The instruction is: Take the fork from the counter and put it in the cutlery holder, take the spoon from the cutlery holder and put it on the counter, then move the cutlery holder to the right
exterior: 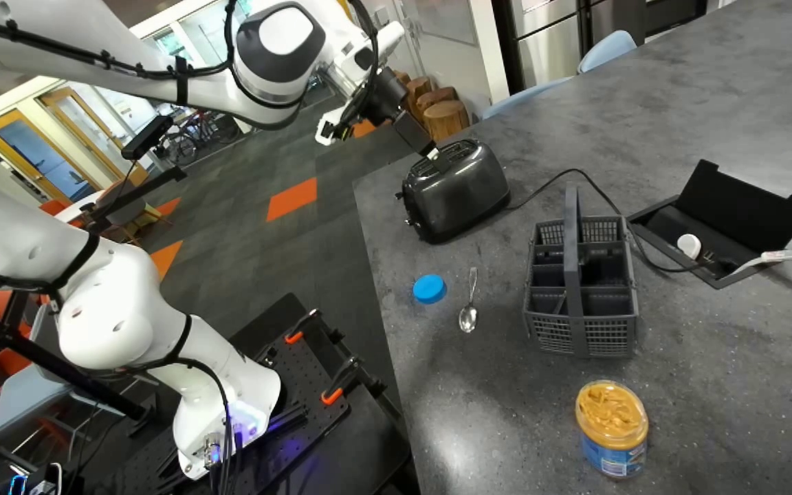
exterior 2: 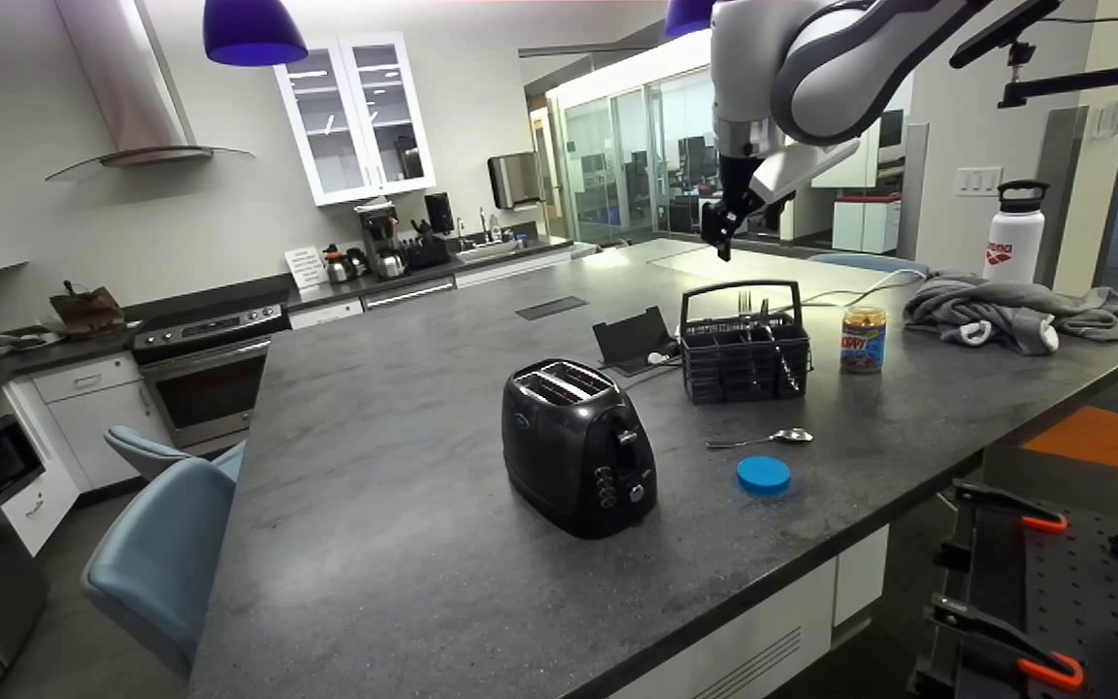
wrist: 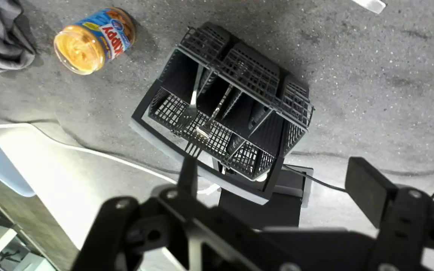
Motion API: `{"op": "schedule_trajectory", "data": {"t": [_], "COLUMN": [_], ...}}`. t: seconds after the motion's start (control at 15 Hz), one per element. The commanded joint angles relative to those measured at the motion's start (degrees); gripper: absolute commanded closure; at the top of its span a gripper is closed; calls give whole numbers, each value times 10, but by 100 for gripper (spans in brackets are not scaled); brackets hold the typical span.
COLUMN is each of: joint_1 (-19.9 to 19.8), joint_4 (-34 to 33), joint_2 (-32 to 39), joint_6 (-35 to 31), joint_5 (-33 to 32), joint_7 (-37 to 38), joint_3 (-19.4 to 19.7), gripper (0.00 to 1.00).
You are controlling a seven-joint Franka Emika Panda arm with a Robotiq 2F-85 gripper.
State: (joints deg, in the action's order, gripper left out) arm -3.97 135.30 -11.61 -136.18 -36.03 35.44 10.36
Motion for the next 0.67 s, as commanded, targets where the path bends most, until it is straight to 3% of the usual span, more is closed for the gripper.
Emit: {"op": "schedule_trajectory", "data": {"t": [0.0,0.2,0.27,0.4,0.6], "joint_1": [20,33,-17,-16,-15], "joint_4": [-42,-52,-31,-39,-42], "joint_2": [30,50,31,43,47], "joint_6": [30,4,6,4,4], "joint_5": [36,58,48,54,54], "joint_7": [-157,-295,-233,-279,-284], "joint_3": [42,94,34,49,51], "gripper": [0,0,0,0,0]}}
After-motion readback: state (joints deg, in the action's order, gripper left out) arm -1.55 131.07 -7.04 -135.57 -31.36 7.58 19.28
